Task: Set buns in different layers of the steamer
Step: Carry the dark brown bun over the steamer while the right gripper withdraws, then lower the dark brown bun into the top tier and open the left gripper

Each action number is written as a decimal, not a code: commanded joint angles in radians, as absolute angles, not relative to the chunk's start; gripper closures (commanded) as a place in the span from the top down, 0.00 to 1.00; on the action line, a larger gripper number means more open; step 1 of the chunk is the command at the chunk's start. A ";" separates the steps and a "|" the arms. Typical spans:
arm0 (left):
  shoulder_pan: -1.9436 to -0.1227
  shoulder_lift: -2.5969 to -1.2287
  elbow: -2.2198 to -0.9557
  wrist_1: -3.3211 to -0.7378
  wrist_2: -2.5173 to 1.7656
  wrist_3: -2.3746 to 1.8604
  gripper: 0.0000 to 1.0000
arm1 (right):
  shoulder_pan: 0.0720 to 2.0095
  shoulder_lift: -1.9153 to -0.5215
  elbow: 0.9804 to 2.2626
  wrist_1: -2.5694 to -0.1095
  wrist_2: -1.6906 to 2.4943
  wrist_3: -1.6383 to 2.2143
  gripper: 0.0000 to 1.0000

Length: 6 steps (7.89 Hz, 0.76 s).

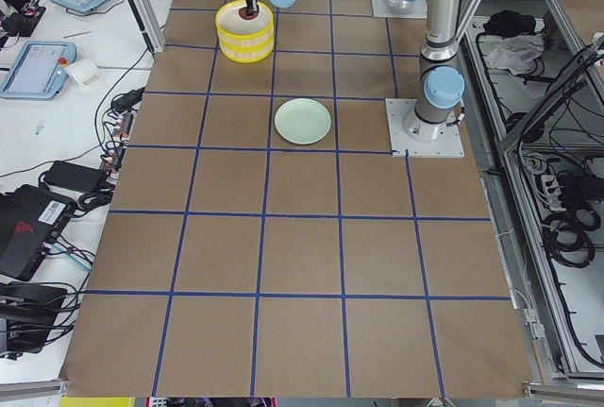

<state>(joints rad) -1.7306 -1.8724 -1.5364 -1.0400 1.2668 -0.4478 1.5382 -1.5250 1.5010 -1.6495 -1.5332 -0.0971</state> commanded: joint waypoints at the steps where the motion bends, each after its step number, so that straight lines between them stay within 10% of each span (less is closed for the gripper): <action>1: -1.762 -1.954 -1.545 -0.893 1.128 -0.492 0.00 | 1.555 -1.522 1.511 -1.643 -1.532 -0.094 1.00; 3: -1.772 -2.041 -1.555 -0.786 1.121 -0.512 0.07 | 1.554 -1.520 1.512 -1.650 -1.531 -0.107 1.00; 4: -1.775 -2.057 -1.554 -0.752 1.120 -0.538 0.36 | 1.554 -1.517 1.513 -1.649 -1.522 -0.107 1.00; 6: -1.778 -2.065 -1.555 -0.743 1.039 -0.612 0.60 | 1.551 -1.517 1.513 -1.644 -1.522 -0.109 1.00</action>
